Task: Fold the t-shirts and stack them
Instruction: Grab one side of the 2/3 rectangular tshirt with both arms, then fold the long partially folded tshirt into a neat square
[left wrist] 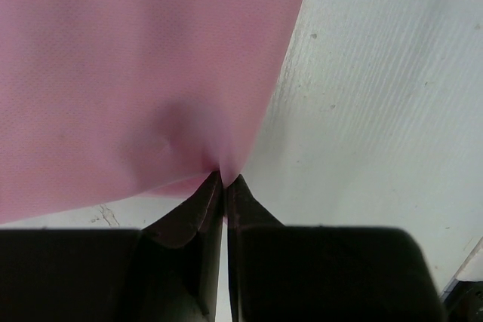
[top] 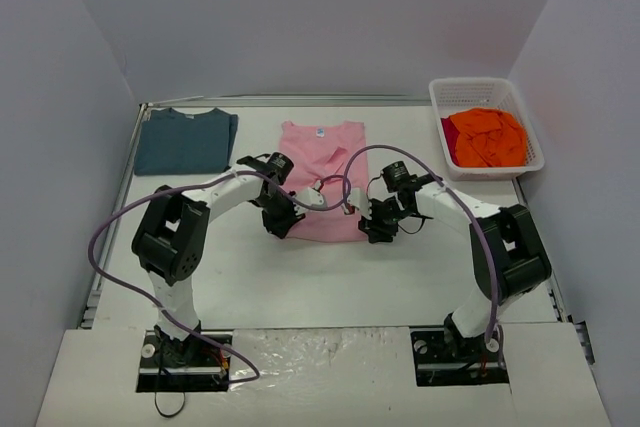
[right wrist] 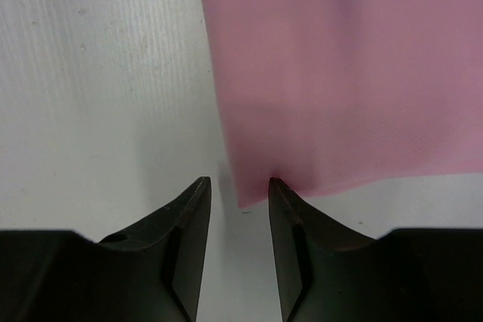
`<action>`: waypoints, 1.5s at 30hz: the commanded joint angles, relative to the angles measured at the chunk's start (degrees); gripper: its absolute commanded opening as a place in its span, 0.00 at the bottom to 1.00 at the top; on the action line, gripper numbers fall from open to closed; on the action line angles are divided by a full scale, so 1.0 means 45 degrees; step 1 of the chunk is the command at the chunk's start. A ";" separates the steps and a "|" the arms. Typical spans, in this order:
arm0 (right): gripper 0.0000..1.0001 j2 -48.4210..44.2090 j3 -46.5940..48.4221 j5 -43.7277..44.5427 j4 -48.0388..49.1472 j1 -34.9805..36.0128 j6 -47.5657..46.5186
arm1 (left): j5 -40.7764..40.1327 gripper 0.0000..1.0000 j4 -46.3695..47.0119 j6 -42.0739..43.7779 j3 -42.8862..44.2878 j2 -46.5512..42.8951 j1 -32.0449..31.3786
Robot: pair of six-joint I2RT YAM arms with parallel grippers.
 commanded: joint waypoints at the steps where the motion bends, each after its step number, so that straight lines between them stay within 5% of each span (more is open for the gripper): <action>1: 0.33 0.0282 0.0607 -0.0083 -0.0188 0.0048 0.0012 | 0.0711 0.02 -0.0635 0.0368 0.0657 0.0015 -0.0043; 14: 0.36 0.1142 0.0218 0.0015 -0.0188 0.0127 0.0129 | 0.1842 0.02 -0.0830 0.0349 0.0774 0.0347 0.0367; 17: 0.16 0.1221 0.0061 0.0131 -0.0188 0.0127 0.0167 | 0.2233 0.02 -0.0870 0.0290 0.0813 0.0425 0.0484; 22: 0.00 0.1202 -0.0017 0.0405 -0.0246 0.0127 0.0382 | 0.2585 0.02 -0.1045 0.0290 0.0891 0.0484 0.0543; 29: 0.00 -0.0240 0.0119 0.0562 -0.1279 0.0127 0.0695 | 0.2508 0.02 -0.2624 0.1108 0.1457 0.0192 0.0621; 37: 0.00 -0.2819 0.0529 0.0250 -0.3994 0.0361 0.1007 | 0.2722 0.03 -0.6824 0.2671 0.2142 -0.0960 0.0602; 45: 0.00 -0.5028 0.1329 -0.0766 -0.6456 0.0342 0.0735 | 0.2976 0.02 -0.8271 0.2615 0.1614 -0.3772 0.0504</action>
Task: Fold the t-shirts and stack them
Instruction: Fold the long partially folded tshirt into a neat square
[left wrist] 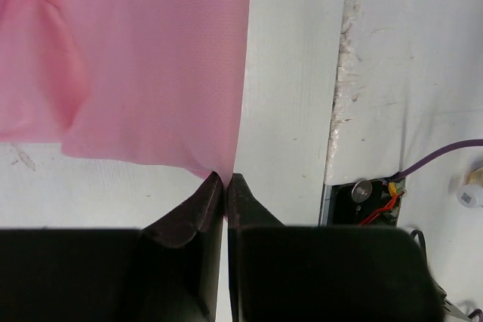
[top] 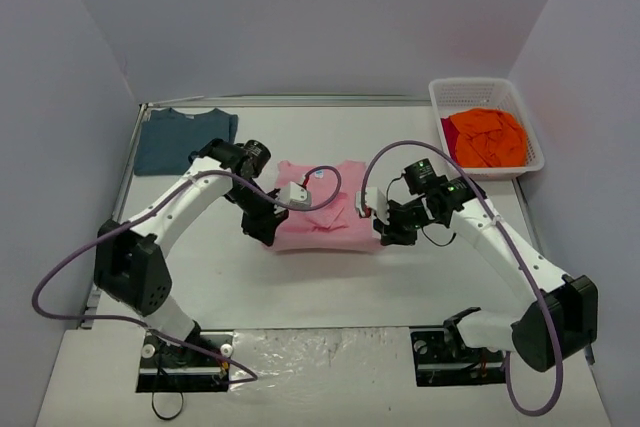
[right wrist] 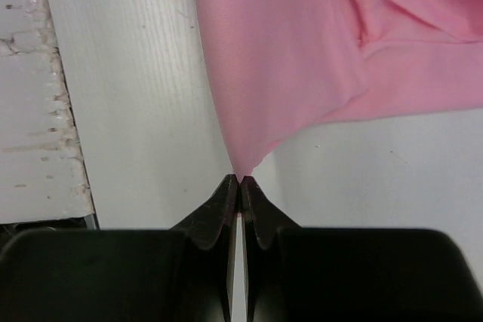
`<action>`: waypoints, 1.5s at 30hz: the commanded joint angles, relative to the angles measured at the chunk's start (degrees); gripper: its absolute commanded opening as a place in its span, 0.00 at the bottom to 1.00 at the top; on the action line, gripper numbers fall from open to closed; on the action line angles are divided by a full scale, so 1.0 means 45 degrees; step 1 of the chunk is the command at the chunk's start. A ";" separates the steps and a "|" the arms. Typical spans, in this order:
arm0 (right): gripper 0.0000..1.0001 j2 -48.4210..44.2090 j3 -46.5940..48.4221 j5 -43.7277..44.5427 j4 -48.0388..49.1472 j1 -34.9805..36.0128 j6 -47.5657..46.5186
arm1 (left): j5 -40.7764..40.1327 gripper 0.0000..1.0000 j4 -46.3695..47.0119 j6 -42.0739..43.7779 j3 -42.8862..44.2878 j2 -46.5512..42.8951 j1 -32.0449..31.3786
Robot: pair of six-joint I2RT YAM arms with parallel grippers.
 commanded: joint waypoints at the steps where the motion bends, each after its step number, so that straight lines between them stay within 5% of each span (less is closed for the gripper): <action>1: 0.00 -0.0541 0.0790 -0.0490 -0.2003 -0.0129 -0.0150 | 0.0281 0.02 -0.2244 0.0429 0.0098 -0.1320 -0.0112; 12: 0.00 0.0395 0.2508 0.0075 -0.2043 -0.0208 -0.0384 | -0.1300 0.02 -0.1504 -0.0352 0.0722 -0.1772 -0.0289; 33: 0.00 0.4808 0.6767 -0.0021 -0.1867 -0.1379 -0.1555 | -0.2395 0.02 -0.2147 0.0194 0.5097 0.1567 0.0375; 45: 0.00 0.8987 1.0575 -0.0119 -0.1906 -0.1790 -0.1868 | -0.2336 0.02 -0.2949 0.1131 0.8163 0.4750 0.1722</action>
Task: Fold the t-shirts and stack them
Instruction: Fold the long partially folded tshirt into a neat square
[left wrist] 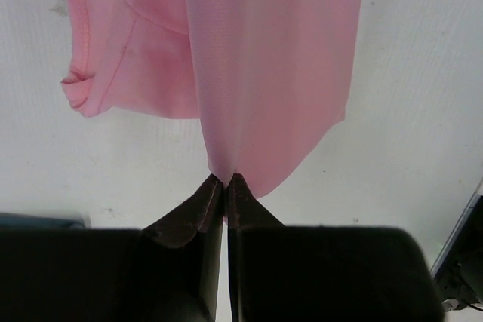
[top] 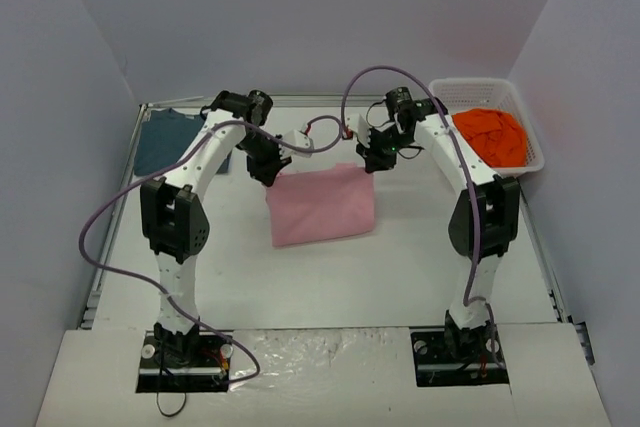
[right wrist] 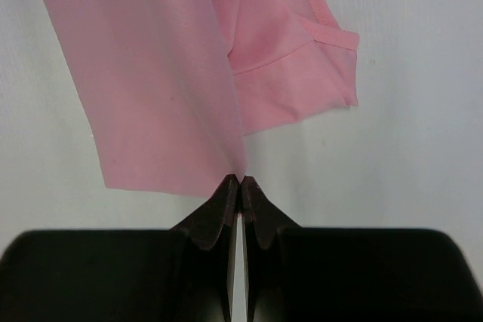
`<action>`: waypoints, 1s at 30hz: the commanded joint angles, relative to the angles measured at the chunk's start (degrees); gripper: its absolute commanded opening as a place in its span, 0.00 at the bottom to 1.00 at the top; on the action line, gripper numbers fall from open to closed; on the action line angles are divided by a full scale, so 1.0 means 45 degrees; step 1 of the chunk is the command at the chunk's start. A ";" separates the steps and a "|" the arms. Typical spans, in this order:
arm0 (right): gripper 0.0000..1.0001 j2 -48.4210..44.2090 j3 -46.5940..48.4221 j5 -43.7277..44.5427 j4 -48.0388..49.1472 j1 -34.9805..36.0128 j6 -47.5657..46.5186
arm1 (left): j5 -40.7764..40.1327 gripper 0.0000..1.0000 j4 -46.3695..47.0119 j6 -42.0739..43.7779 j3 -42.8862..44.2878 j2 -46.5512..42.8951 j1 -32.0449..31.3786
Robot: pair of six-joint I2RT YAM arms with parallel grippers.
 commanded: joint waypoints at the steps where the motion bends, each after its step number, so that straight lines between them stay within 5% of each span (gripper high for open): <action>1: 0.00 0.1254 0.1433 -0.0197 -0.0405 -0.0163 -0.0285 | -0.0015 0.02 -0.2142 0.0621 0.1305 0.0738 0.0551; 6: 0.00 0.3756 0.3759 -0.0295 -0.0405 -0.0241 -0.0226 | -0.0480 0.03 -0.1482 0.0429 0.2500 0.2459 0.1022; 11: 0.08 0.7195 0.8247 -0.0003 -0.0346 -0.0358 0.1217 | -0.1050 0.54 0.0182 -0.0997 0.4624 0.4744 0.1178; 15: 0.36 0.6926 0.8337 0.0174 -0.0034 -0.0339 0.1667 | -0.0894 0.67 0.0278 -0.1973 0.6232 0.4808 0.1217; 17: 0.50 0.6166 0.7907 0.0116 0.0200 -0.0319 0.1804 | -0.0932 0.74 0.0961 -0.2170 0.5726 0.3852 0.1179; 22: 0.62 0.4310 0.5662 0.0116 0.0979 -0.0319 0.2310 | -0.1166 0.77 0.2387 -0.2697 0.2997 0.1180 0.1159; 30: 0.65 0.0816 0.2263 0.0681 0.1529 0.0576 0.2838 | -0.0859 0.83 0.4845 -0.5563 -0.2162 -0.2573 0.1334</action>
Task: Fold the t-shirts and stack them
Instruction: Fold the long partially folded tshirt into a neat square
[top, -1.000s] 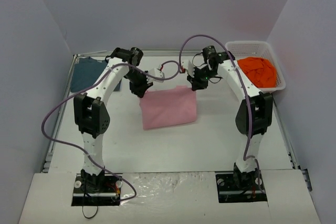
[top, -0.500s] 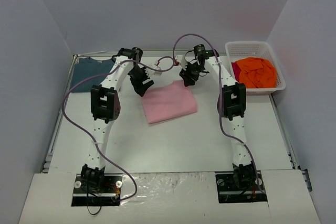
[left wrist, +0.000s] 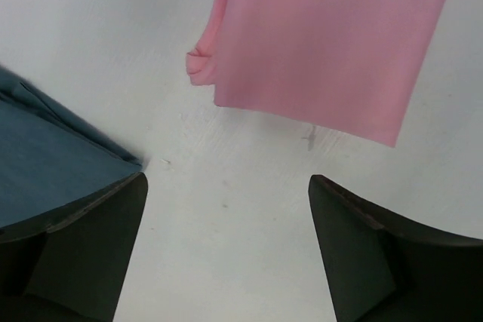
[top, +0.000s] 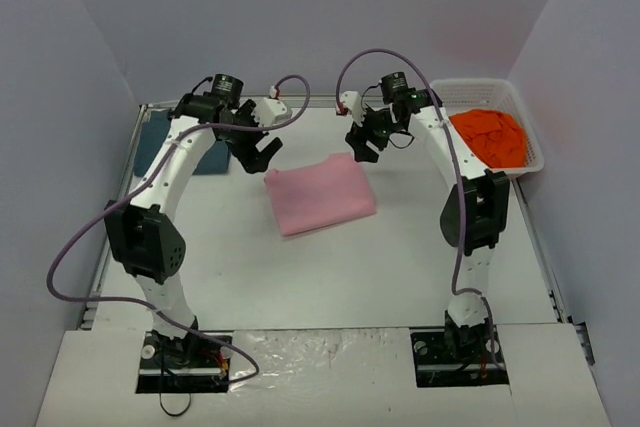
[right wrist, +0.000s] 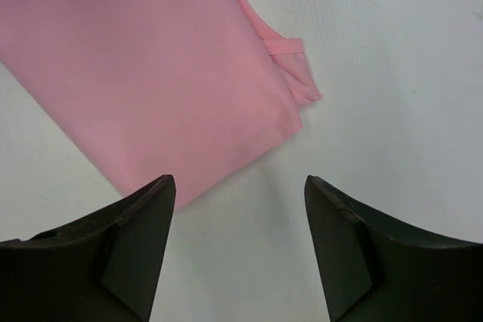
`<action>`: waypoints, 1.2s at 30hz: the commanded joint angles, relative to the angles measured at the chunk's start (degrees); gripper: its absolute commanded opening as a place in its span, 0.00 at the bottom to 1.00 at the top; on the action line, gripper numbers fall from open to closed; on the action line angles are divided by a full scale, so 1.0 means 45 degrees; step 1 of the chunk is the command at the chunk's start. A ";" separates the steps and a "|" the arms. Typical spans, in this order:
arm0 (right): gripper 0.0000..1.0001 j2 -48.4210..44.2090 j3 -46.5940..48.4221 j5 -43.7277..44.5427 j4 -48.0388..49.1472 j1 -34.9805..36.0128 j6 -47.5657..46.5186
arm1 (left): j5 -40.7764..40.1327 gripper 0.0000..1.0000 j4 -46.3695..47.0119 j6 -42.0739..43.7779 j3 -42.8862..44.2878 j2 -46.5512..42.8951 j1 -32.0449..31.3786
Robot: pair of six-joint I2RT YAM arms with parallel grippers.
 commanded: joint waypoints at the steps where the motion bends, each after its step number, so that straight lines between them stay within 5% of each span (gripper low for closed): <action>1: 0.65 -0.1660 -0.0978 0.0414 -0.0016 0.0792 0.0673 | 0.0572 0.89 0.1409 -0.2172 -0.2043 -0.1665 0.0275; 3: 0.64 -0.2341 -0.1817 0.1038 0.0003 0.1492 0.1201 | 0.1971 0.97 0.2229 -0.3399 -0.3568 -0.2469 0.1094; 13: 0.57 -0.4182 -0.6019 0.4612 0.2034 0.6060 0.2373 | 0.6294 0.94 0.3032 -0.7018 -0.5817 -0.2571 0.3964; 19: 0.57 -0.3170 -0.5786 0.6020 0.2347 0.7667 0.2686 | 0.6493 0.94 0.4379 -0.7898 -0.7105 -0.3293 0.4866; 28: 0.53 -0.1197 -0.4597 0.6216 0.2445 0.8059 0.2667 | 0.6473 0.94 0.6391 -0.8894 -0.9272 -0.5050 0.5920; 36: 0.53 -0.0432 -0.3911 0.6138 0.2328 0.8566 0.2667 | 0.6648 0.94 0.5945 -0.8681 -0.9432 -0.5228 0.6019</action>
